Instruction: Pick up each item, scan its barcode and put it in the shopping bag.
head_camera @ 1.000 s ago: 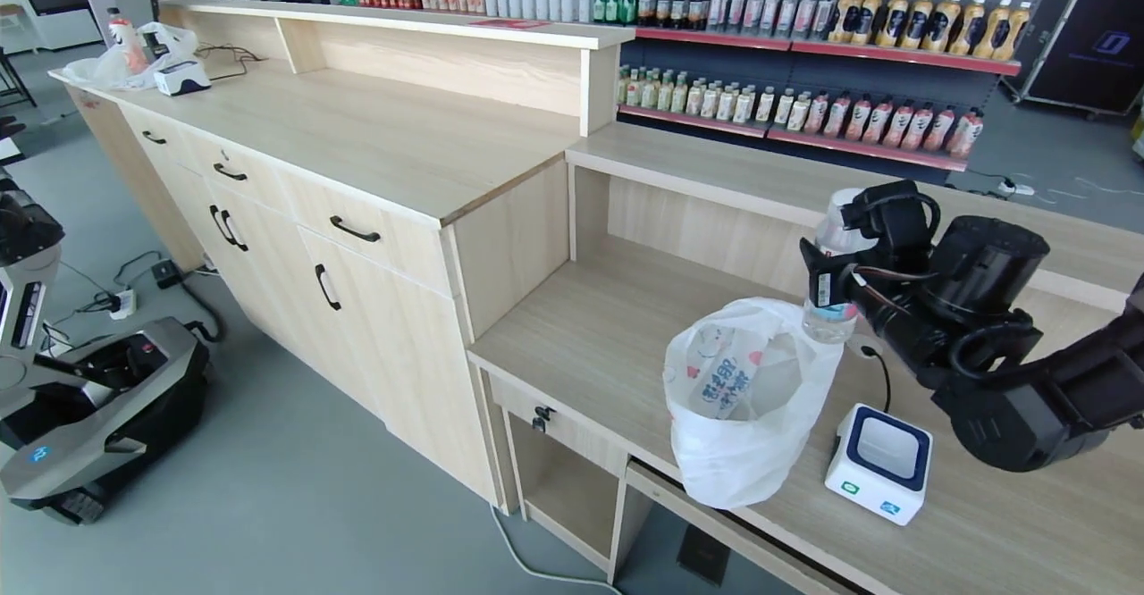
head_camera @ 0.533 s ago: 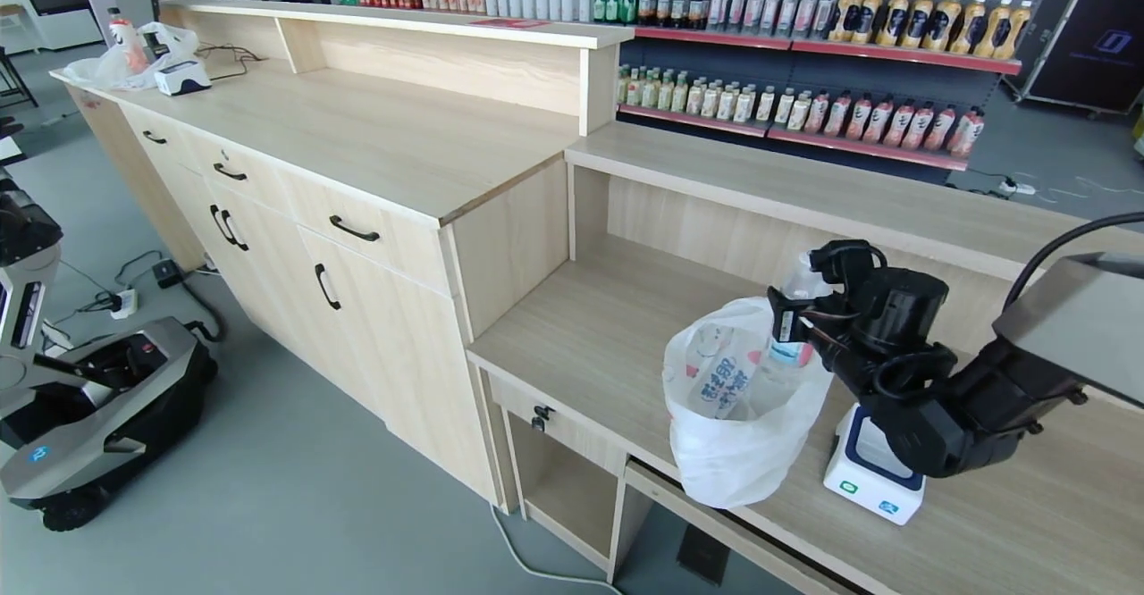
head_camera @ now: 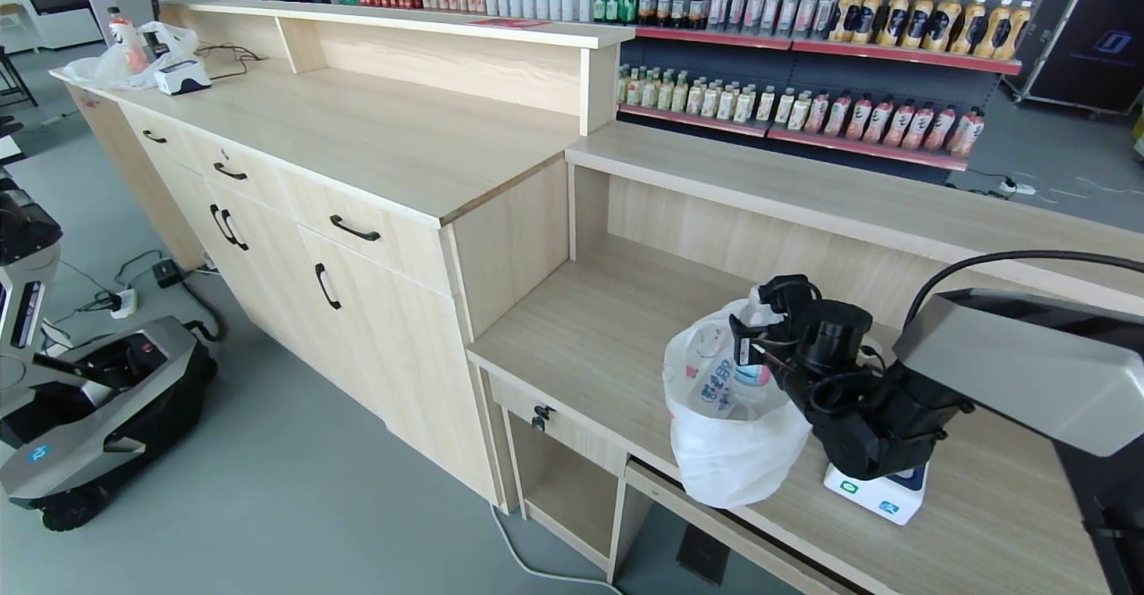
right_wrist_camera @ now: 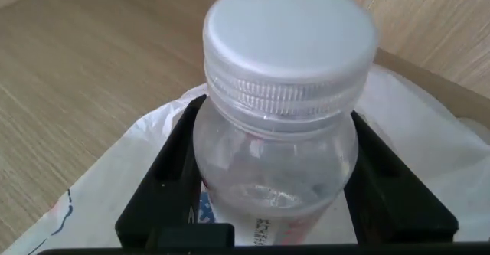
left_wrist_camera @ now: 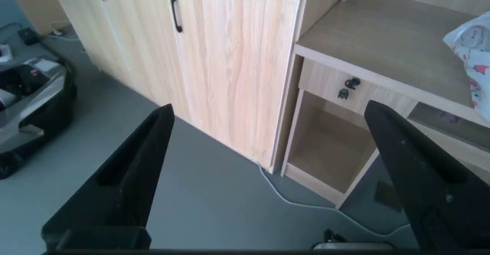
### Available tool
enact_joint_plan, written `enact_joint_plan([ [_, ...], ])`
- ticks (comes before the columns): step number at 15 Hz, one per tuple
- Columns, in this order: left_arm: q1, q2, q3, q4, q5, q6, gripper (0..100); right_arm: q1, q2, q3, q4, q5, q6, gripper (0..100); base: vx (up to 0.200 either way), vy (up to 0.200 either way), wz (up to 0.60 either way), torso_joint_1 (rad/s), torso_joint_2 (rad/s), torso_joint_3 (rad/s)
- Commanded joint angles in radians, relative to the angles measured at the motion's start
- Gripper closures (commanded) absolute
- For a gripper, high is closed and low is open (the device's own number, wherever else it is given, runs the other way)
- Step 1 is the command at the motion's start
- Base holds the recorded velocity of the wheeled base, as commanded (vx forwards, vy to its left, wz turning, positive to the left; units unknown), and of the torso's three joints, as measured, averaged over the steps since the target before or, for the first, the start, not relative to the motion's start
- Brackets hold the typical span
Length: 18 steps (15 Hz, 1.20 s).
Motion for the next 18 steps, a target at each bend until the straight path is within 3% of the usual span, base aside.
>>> enact_joint_plan([
  [1,0.000,0.000,0.000,0.000,0.000,-0.001,0,-0.007,0.054,0.012,-0.010,-0.001,-0.019,100,0.000,0.000,0.00,0.000,0.00,0.000],
  [5,0.000,0.000,0.000,0.000,0.000,-0.001,0,-0.016,0.077,0.017,-0.026,-0.001,-0.025,100,0.000,0.000,0.00,0.000,0.00,0.000],
  [6,0.000,0.000,0.000,0.000,0.000,-0.001,0,-0.024,0.073,0.026,-0.027,0.005,-0.025,0,0.000,0.000,0.00,0.000,0.00,0.000],
  [10,0.000,0.000,0.000,0.000,0.000,-0.001,0,-0.041,-0.032,0.061,-0.015,0.061,-0.024,0,0.000,0.000,0.00,0.000,0.00,0.000],
  [12,0.000,0.000,0.000,0.000,0.000,-0.001,0,-0.039,-0.174,0.141,-0.010,0.065,-0.025,0,0.000,0.000,0.00,0.000,0.00,0.000],
  [15,0.000,0.000,0.000,0.000,0.000,-0.001,0,-0.062,-0.501,0.273,0.146,0.054,-0.047,0,0.000,0.000,0.00,0.000,0.00,0.000],
  [17,0.000,0.000,0.000,0.000,0.000,0.001,0,-0.113,-0.676,0.403,0.171,0.057,-0.117,0,0.000,0.000,0.00,0.000,0.00,0.000],
  [18,0.000,0.000,0.000,0.000,0.000,-0.001,0,-0.212,-0.805,0.494,0.254,0.061,-0.249,0,0.000,0.000,-0.60,0.002,0.00,0.002],
])
